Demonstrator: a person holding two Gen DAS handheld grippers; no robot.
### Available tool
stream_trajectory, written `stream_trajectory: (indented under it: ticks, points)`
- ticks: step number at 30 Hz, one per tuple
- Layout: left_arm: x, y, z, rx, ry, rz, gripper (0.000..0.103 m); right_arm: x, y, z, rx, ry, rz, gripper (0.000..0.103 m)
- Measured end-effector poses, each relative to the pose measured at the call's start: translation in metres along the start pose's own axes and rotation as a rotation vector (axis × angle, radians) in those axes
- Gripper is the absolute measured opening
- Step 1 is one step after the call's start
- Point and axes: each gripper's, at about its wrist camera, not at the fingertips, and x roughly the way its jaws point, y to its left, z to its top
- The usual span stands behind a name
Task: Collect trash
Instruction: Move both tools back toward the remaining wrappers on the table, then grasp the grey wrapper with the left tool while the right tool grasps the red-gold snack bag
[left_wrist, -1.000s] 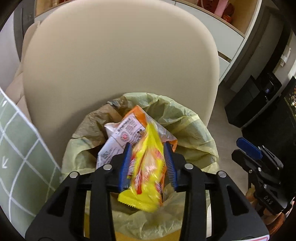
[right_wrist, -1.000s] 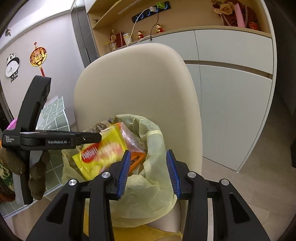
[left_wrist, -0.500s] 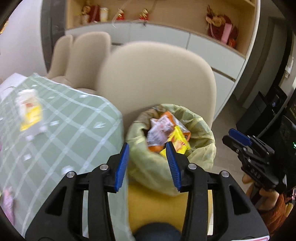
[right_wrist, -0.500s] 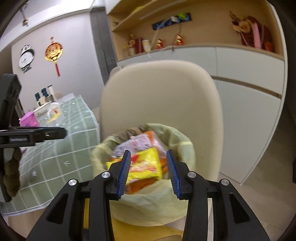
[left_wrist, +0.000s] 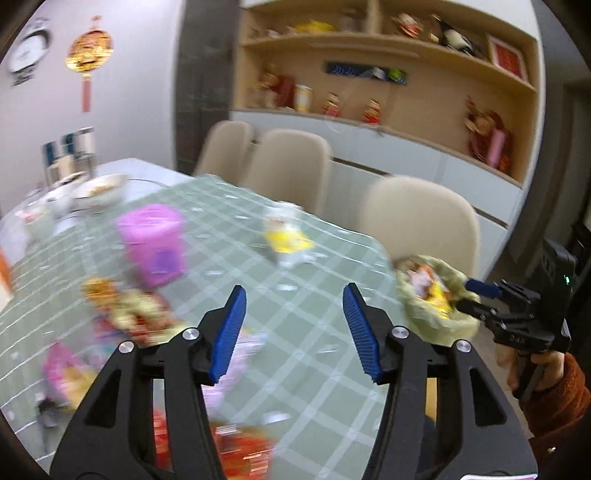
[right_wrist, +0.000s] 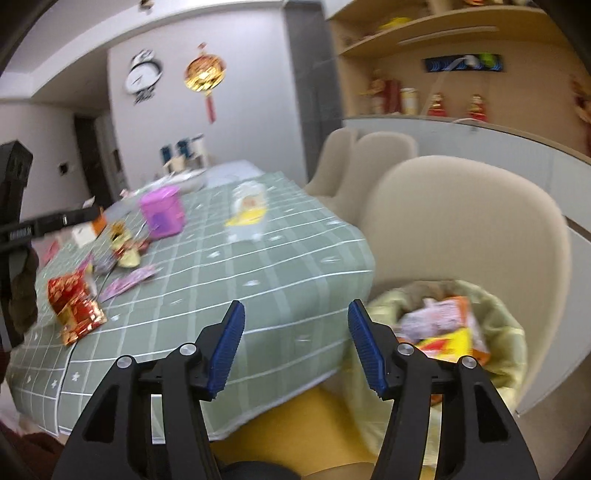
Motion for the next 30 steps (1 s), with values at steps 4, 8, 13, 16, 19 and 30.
stream_trajectory:
  ticks: [4, 8, 13, 16, 19, 30]
  points:
    - [-0.035, 0.061, -0.009, -0.061, -0.048, 0.1, 0.053, 0.015, 0.037, 0.005, -0.056, 0.033, 0.022, 0.055]
    - [-0.067, 0.116, -0.023, -0.107, -0.077, 0.219, 0.053, 0.028, 0.072, 0.005, -0.105, 0.063, 0.063, 0.055]
    - [-0.086, 0.194, -0.054, -0.276, 0.022, 0.286, 0.058, 0.042, 0.11, 0.005, -0.123, 0.072, 0.103, 0.055]
    - [-0.081, 0.225, -0.079, -0.349, 0.112, 0.257, 0.058, 0.051, 0.128, 0.004, -0.125, 0.09, 0.133, 0.055]
    - [-0.072, 0.237, -0.099, -0.335, 0.197, 0.247, 0.058, 0.057, 0.147, 0.003, -0.154, 0.111, 0.151, 0.055]
    - [-0.025, 0.225, -0.106, -0.232, 0.307, 0.203, 0.024, 0.05, 0.196, 0.003, -0.257, 0.131, 0.151, 0.055]
